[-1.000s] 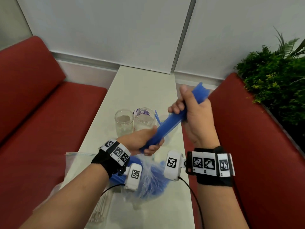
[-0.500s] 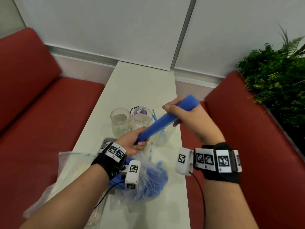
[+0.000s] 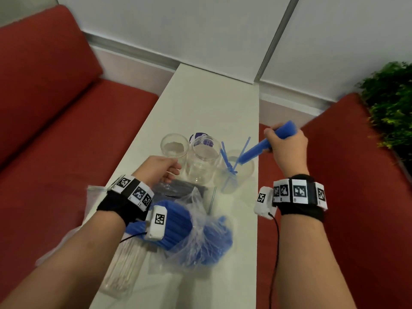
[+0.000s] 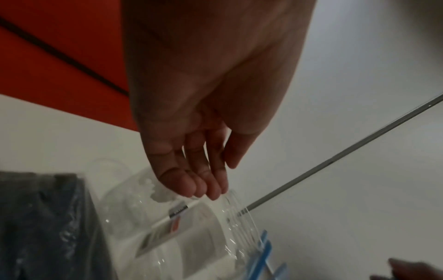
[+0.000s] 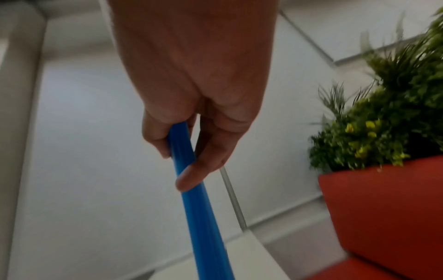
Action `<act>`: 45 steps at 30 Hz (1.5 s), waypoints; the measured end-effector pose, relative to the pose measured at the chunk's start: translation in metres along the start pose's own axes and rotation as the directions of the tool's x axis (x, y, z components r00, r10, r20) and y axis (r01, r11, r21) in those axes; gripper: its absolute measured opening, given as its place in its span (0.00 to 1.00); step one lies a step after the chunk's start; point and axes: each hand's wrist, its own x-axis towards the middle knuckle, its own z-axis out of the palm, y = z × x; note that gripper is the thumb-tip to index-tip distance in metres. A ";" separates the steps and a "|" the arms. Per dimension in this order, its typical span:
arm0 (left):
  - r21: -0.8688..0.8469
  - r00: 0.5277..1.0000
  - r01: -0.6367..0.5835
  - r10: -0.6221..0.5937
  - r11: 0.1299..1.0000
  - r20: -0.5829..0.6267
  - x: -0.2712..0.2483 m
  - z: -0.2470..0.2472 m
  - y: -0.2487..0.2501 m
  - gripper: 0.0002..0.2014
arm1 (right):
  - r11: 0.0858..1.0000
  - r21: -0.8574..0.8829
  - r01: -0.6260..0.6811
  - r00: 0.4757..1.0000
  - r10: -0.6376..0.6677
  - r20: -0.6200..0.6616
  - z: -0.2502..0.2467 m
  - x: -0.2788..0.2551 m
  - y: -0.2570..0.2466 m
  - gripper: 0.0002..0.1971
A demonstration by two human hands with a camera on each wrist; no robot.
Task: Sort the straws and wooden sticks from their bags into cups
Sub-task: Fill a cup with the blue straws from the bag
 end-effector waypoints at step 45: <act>0.735 0.908 -0.406 0.152 0.543 0.390 -0.084 -0.061 -0.026 0.07 | 0.884 -0.357 0.302 0.612 0.107 0.783 0.154 -0.230 0.076 0.11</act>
